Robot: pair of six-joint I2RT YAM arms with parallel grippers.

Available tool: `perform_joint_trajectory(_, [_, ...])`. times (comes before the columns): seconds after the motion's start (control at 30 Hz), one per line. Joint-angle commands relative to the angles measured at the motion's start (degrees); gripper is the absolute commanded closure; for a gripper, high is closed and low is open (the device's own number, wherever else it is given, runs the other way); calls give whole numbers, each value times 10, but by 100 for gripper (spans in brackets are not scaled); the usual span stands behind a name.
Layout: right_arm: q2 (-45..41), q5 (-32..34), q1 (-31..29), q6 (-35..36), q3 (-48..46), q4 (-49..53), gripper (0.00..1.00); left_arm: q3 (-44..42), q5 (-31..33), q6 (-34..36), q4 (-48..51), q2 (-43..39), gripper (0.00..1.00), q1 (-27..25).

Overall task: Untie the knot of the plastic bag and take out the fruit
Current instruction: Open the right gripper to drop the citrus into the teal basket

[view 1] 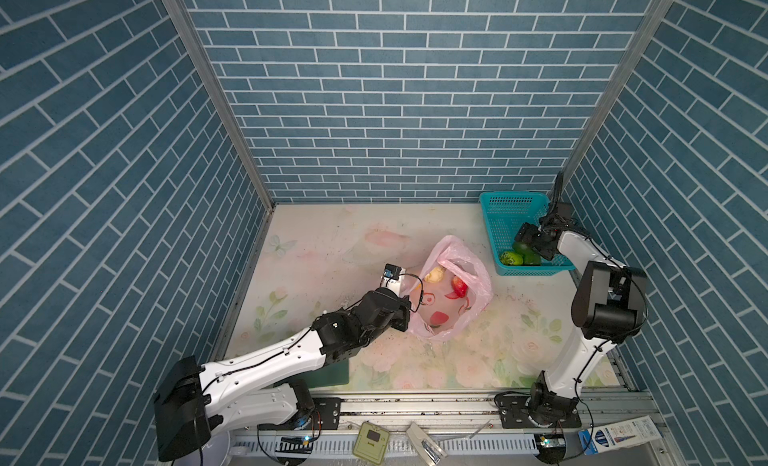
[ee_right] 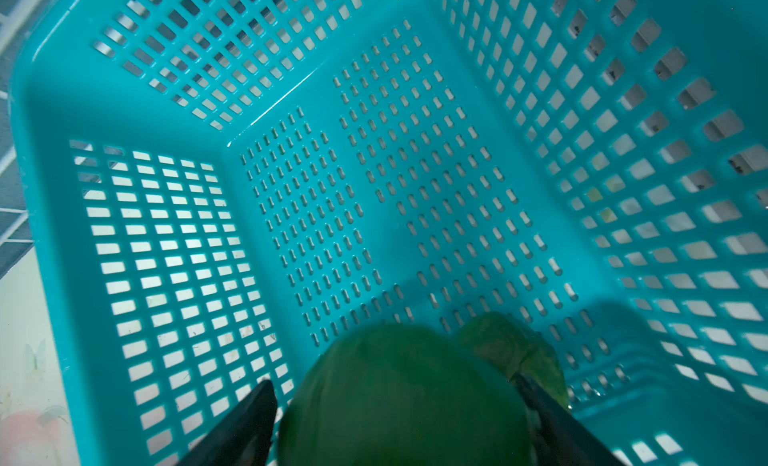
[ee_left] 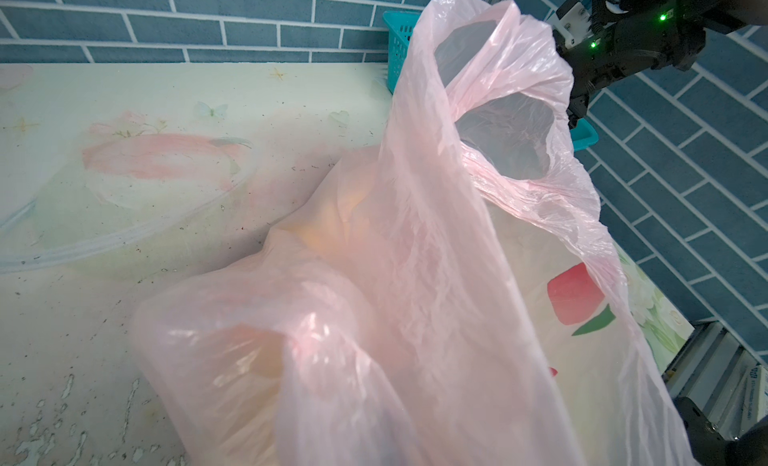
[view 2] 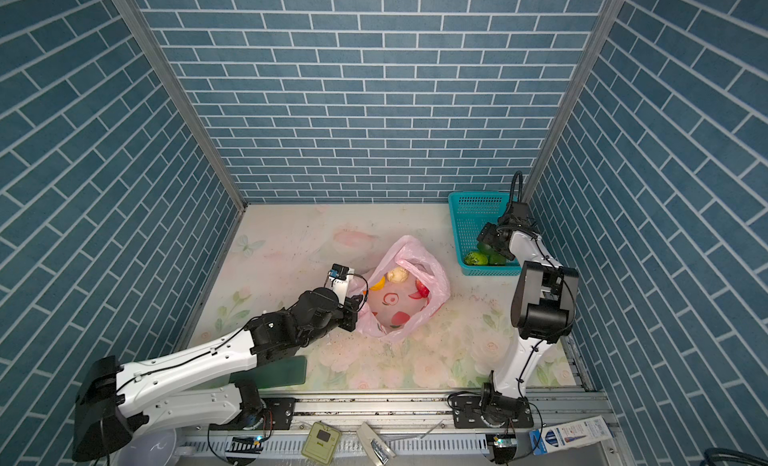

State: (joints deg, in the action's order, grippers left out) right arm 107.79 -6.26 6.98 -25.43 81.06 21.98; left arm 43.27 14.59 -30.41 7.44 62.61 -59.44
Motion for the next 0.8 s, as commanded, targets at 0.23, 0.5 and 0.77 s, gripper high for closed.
perform_joint_trajectory(0.23, [-38, 6, 0, 17, 11, 16, 9, 10, 8, 6, 13, -11, 100, -2])
perform_joint_trajectory(0.5, [-114, -45, -20, 26, -17, 42, 1, 5, 18, 5, 23, -27, 100, -3])
perform_joint_trajectory(0.77, [-267, -100, -97, 23, -60, 130, 1, -2, 28, 6, 38, -45, 100, -2])
